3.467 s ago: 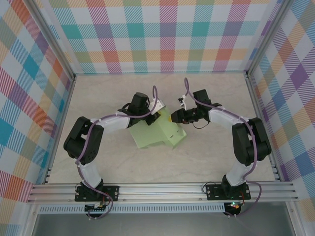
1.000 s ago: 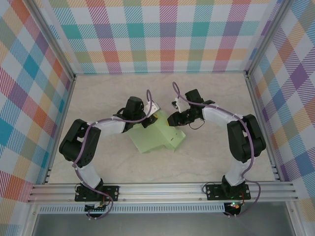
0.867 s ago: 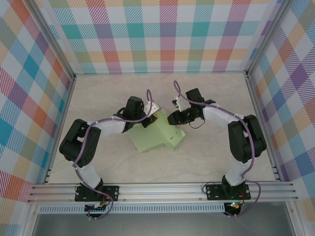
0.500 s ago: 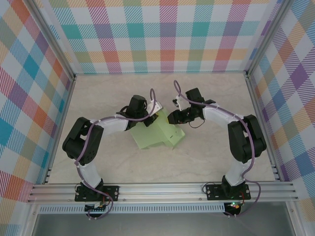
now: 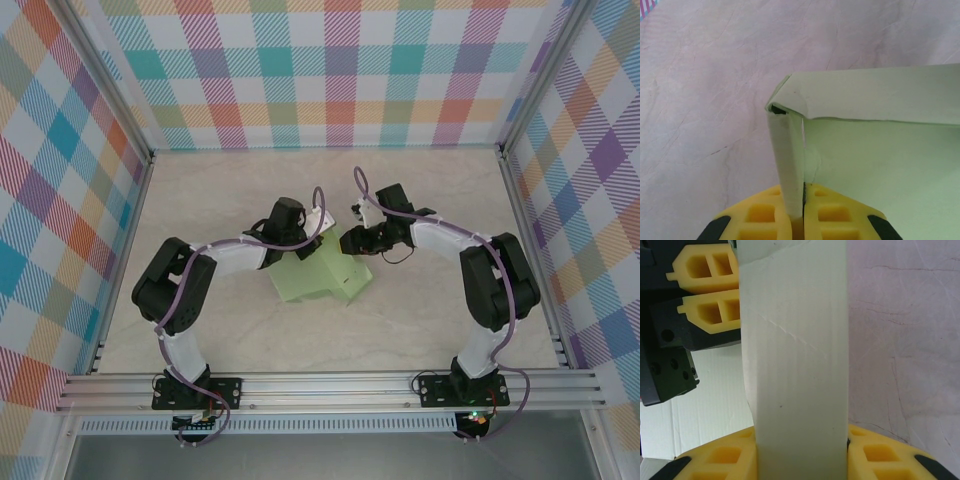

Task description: Fold the paper box

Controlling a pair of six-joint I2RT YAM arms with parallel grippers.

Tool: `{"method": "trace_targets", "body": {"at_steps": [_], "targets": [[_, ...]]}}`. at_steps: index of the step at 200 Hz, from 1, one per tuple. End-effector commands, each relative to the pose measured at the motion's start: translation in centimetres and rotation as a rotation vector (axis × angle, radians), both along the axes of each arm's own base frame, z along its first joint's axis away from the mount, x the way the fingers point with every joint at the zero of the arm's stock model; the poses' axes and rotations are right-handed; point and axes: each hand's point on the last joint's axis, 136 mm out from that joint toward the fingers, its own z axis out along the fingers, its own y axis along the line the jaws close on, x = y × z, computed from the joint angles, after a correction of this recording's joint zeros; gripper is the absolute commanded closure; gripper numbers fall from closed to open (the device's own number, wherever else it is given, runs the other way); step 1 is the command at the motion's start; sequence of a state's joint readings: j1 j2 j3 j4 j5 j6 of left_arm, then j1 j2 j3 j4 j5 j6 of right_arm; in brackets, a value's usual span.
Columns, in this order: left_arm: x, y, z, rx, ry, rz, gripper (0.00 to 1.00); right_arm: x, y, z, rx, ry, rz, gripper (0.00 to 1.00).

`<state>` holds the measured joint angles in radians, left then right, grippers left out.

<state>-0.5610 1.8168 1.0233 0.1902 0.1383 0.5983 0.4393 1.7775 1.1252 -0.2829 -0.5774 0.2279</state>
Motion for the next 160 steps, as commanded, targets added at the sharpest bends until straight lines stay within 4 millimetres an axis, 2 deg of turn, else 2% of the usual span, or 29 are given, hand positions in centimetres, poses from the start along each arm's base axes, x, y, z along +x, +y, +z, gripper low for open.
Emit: {"method": "trace_targets", "body": {"at_steps": [1, 68, 111, 140, 160], "targets": [[-0.2, -1.1, -0.1, 0.018, -0.046, -0.045, 0.92, -1.2, 1.8, 0.6, 0.068, 0.021, 0.066, 0.69], [-0.2, -1.3, 0.3, 0.007, -0.065, -0.024, 0.91, -1.3, 2.2, 0.3, 0.082, 0.045, 0.075, 0.69], [-0.1, -1.9, 0.9, -0.035, -0.049, -0.015, 0.86, -1.3, 2.4, 0.1, 0.078, 0.054, 0.076, 0.69], [0.5, -1.4, 1.3, -0.05, -0.052, 0.024, 0.75, -0.3, 1.5, -0.8, 0.03, 0.063, 0.021, 0.7], [1.0, -0.7, 2.4, -0.093, -0.051, 0.05, 0.68, 0.1, 1.2, -1.0, 0.022, 0.071, 0.002, 0.7]]}}
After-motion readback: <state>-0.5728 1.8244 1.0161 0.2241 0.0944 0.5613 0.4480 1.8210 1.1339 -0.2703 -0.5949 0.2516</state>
